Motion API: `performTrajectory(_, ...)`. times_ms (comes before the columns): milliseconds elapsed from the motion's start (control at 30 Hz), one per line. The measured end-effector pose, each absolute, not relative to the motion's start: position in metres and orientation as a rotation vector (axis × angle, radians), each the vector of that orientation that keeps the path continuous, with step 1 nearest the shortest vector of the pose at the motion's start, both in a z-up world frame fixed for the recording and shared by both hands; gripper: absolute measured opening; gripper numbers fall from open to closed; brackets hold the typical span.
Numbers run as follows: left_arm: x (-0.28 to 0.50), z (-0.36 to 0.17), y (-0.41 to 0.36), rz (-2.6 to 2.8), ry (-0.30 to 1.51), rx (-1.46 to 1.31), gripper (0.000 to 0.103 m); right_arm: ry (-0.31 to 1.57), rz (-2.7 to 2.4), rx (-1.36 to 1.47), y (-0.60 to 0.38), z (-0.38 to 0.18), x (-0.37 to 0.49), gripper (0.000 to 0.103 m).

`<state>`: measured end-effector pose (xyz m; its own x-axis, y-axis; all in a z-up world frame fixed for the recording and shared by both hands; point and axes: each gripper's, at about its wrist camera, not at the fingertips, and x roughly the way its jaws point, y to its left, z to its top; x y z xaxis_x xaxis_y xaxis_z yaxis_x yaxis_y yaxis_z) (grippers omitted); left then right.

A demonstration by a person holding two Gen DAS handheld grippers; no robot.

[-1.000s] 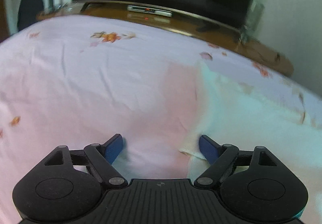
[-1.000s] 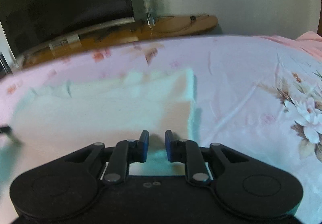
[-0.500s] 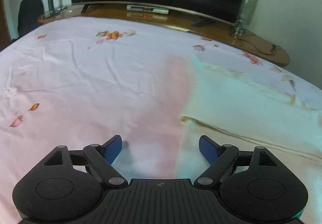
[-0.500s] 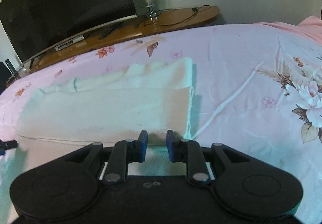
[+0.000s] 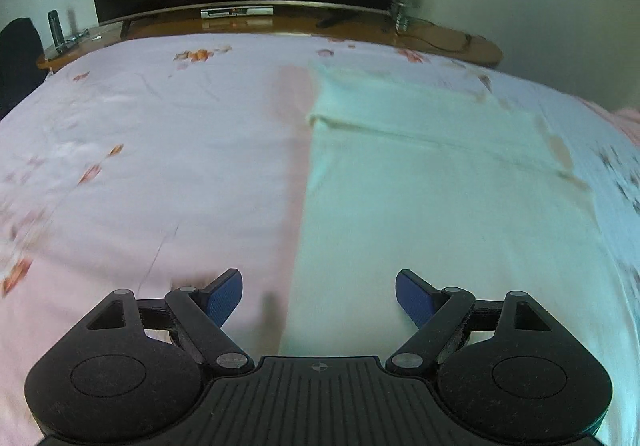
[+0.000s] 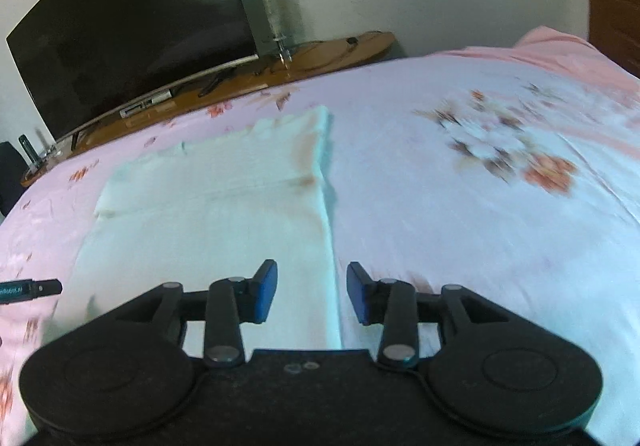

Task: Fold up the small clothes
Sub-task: 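Open the right gripper and withdraw both tools from the folded sweater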

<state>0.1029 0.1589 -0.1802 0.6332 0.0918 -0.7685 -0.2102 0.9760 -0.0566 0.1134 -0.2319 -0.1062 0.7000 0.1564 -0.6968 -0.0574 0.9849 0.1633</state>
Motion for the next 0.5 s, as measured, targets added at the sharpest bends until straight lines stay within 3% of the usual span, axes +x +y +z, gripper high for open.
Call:
performTrajectory(167,0.049,-0.177,0.148,0.125,0.896,-0.118,0.084,0.807,0.072,0.127,-0.244,-0.105,0.043,0.049)
performTrajectory(500,-0.028,-0.194,0.16,0.099,0.978,-0.201,0.084,0.857,0.067,0.168,-0.248,-0.125,-0.03,0.05)
